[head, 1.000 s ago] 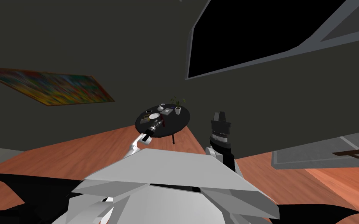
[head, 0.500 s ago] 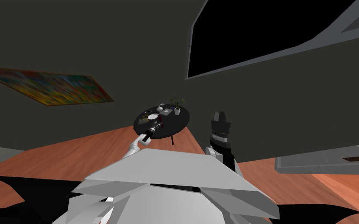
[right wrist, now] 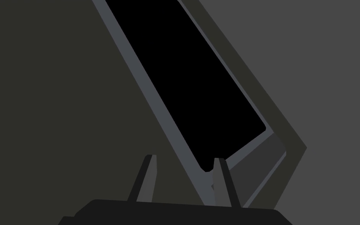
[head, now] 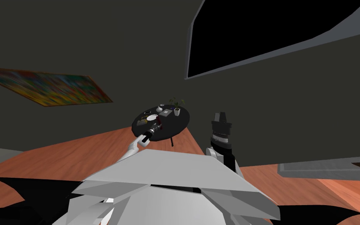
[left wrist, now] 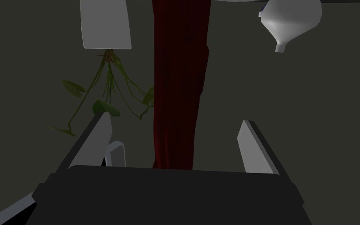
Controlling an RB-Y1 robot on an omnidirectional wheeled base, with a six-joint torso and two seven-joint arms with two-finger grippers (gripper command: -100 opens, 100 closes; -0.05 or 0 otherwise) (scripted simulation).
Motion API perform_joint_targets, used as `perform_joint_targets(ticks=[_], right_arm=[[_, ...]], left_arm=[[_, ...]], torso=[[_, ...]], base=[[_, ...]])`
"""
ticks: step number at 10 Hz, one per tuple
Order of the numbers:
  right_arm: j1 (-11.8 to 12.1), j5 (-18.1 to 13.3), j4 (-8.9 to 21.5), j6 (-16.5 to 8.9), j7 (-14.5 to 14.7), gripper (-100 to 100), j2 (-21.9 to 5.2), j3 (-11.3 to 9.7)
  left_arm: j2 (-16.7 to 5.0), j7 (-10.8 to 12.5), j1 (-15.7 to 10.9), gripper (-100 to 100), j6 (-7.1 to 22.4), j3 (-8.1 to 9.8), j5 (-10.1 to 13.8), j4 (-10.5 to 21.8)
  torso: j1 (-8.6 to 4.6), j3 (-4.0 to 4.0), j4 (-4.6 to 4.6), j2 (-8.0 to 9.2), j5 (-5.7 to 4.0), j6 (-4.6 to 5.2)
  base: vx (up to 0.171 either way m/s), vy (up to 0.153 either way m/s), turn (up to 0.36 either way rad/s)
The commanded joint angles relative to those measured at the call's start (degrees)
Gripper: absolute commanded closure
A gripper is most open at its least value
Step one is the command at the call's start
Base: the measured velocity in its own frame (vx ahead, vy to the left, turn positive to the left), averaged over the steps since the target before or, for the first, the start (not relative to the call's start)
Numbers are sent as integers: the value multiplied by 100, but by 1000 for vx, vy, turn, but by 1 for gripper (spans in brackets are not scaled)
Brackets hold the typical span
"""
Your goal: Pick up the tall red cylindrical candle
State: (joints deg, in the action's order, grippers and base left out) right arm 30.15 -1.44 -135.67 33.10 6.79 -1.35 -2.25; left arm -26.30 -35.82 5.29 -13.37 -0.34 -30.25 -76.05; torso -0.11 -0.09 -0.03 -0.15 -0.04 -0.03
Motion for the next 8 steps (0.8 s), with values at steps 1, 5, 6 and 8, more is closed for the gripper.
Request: perform_joint_targets(ticks=[1, 5, 6, 8], right_arm=[[0, 0, 0, 0, 0, 0, 0, 0], [0, 0, 0, 0, 0, 0, 0, 0], [-1, 0, 0, 0, 0, 0, 0, 0], [-1, 0, 0, 0, 0, 0, 0, 0]], left_arm=[[0, 0, 0, -100, 0, 0, 0, 0], [-5, -3, -2, 100, 0, 0, -5, 12], [-5, -3, 1, 100, 0, -1, -6, 13], [-4, -3, 1, 100, -2, -3, -6, 13]], torso=[[0, 0, 0, 0, 0, 0], [14, 10, 4, 16, 3, 0], [14, 8, 5, 13, 3, 3], [17, 6, 4, 9, 3, 2]], base=[[16, -18, 4], [0, 0, 0], [0, 0, 0], [0, 0, 0]])
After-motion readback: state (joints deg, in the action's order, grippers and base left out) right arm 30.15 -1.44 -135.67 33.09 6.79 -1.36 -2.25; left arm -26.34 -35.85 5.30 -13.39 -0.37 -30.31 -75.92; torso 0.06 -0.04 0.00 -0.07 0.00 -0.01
